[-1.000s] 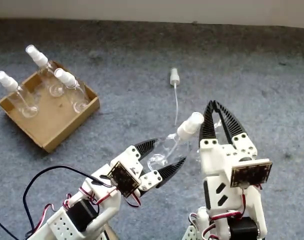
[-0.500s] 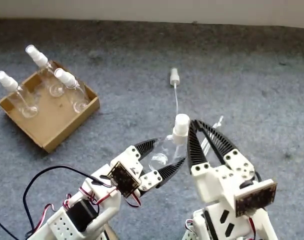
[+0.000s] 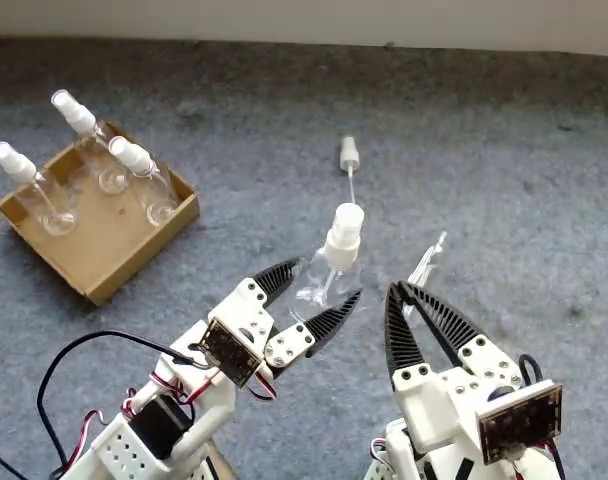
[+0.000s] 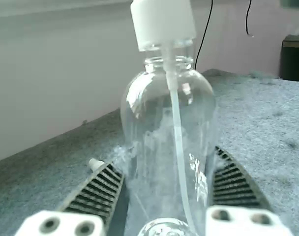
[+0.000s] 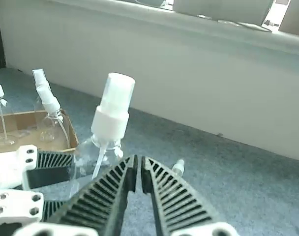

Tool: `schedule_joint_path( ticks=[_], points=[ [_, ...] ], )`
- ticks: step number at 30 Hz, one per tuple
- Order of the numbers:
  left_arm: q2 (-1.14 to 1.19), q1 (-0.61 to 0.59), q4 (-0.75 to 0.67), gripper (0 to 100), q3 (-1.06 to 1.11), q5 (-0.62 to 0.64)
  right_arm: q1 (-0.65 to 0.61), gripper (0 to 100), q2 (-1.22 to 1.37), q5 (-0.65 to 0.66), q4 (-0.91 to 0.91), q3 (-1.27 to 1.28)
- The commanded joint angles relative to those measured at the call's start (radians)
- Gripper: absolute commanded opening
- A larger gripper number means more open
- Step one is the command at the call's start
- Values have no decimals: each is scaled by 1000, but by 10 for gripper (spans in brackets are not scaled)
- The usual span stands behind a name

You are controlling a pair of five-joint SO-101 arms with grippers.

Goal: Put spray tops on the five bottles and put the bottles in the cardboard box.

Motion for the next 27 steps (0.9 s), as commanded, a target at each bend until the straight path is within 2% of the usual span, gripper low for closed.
schedule_joint_path(
  ticks=[1,9,14,22,27],
  points=[
    [-16,-22,-52,63,21,-8,-12,5,1,-5,21,-13],
    [-16,-180,-115,63,21,-3,-15,5,1,-8,24,108],
    [-16,-205,-141,63,19,-3,-19,5,1,-3,-1,305],
    [-16,-205,-150,63,16,-8,-90,5,-1,-2,-219,400],
    [-16,-222,-288,63,16,-8,-128,5,-1,-8,-374,542]
  ],
)
